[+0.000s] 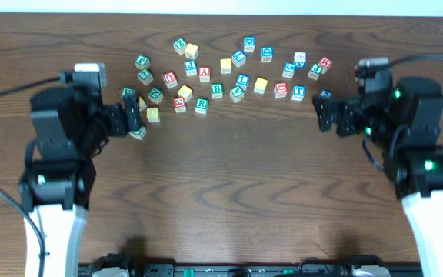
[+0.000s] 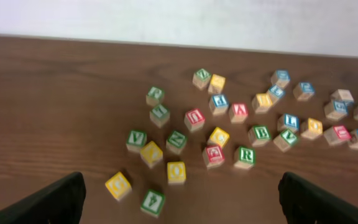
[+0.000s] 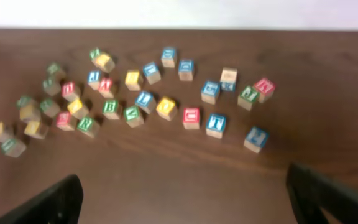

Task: Spell out ROBOT
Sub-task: 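Raise both arms and move the left gripper over the block cluster, then lower the left gripper and grasp the green R block, then carry the green R block toward the open table center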

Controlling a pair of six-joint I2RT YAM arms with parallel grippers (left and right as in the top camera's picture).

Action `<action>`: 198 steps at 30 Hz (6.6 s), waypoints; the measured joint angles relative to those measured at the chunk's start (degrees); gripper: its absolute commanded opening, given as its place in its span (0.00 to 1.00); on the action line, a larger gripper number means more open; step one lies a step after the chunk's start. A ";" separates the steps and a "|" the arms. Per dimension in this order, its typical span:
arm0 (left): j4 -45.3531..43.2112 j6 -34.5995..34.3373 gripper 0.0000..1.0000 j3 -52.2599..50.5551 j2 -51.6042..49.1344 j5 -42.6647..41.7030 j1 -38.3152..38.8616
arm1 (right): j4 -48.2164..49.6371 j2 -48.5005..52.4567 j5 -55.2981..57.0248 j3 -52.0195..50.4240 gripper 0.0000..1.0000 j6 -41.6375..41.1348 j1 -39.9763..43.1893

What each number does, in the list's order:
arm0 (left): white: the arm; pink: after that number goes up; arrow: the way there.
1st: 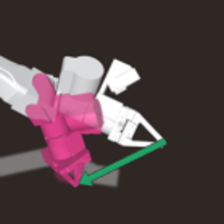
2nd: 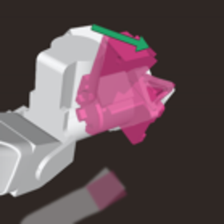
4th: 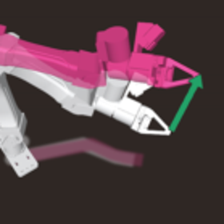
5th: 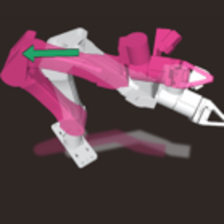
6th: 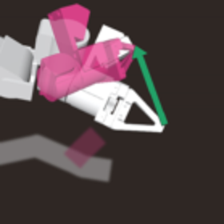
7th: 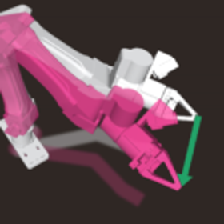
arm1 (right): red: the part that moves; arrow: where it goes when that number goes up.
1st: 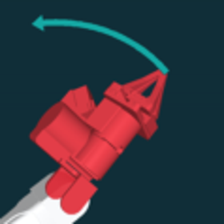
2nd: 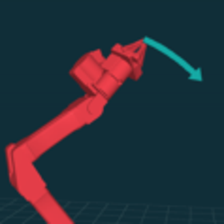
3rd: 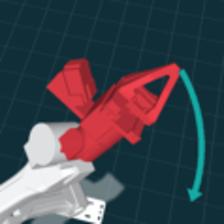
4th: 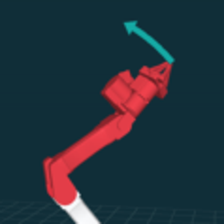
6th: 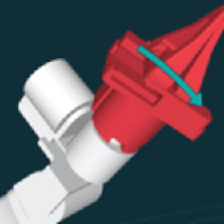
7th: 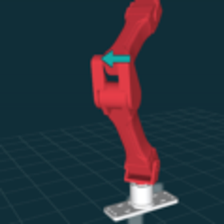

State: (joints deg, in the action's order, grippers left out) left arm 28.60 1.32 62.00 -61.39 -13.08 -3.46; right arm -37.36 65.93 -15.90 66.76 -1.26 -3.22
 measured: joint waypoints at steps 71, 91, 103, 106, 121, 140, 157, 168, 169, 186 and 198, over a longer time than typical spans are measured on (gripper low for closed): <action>12.35 -8.90 0.74 25.90 -45.55 3.15 20.22 | -22.23 36.81 1.70 29.73 0.89 -7.93 3.45; 8.63 -9.03 0.71 25.90 -51.69 4.44 21.38 | -22.32 36.81 3.32 29.73 0.90 -7.93 3.43; 6.14 -8.98 0.70 25.90 -56.24 4.44 21.38 | -22.40 36.81 3.65 29.73 0.91 -7.93 3.43; 4.76 -8.74 0.70 25.90 -57.33 4.46 21.38 | -22.40 36.81 3.78 29.73 0.91 -7.93 3.43; 0.35 -6.82 0.60 25.90 -60.39 5.55 21.38 | -22.40 36.81 5.20 29.73 0.91 -7.93 3.43; -0.13 -6.19 0.39 25.90 -62.23 5.95 21.38 | -22.40 36.81 5.25 29.73 0.91 -7.93 3.43; 2.51 -7.28 0.33 25.90 -61.37 5.97 21.38 | -22.40 36.81 5.25 29.73 0.92 -7.93 3.43; 13.22 -16.68 0.29 25.90 -55.49 4.79 22.38 | -22.40 36.81 5.27 29.73 0.92 -7.93 3.43; 14.69 -17.38 0.29 25.90 -55.49 4.48 22.82 | -22.38 36.81 5.25 29.73 0.92 -7.93 3.43; 14.01 -21.27 0.30 23.08 -55.49 9.79 32.50 | -22.40 36.81 5.25 29.73 0.93 -7.93 3.43; 6.25 -22.38 0.30 17.44 -55.49 14.99 32.41 | -22.32 36.81 5.25 29.73 0.94 -7.93 3.43</action>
State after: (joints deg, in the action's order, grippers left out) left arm 34.85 -21.06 79.44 -116.88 1.91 28.95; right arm -59.68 102.74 -10.66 96.49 -9.19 0.21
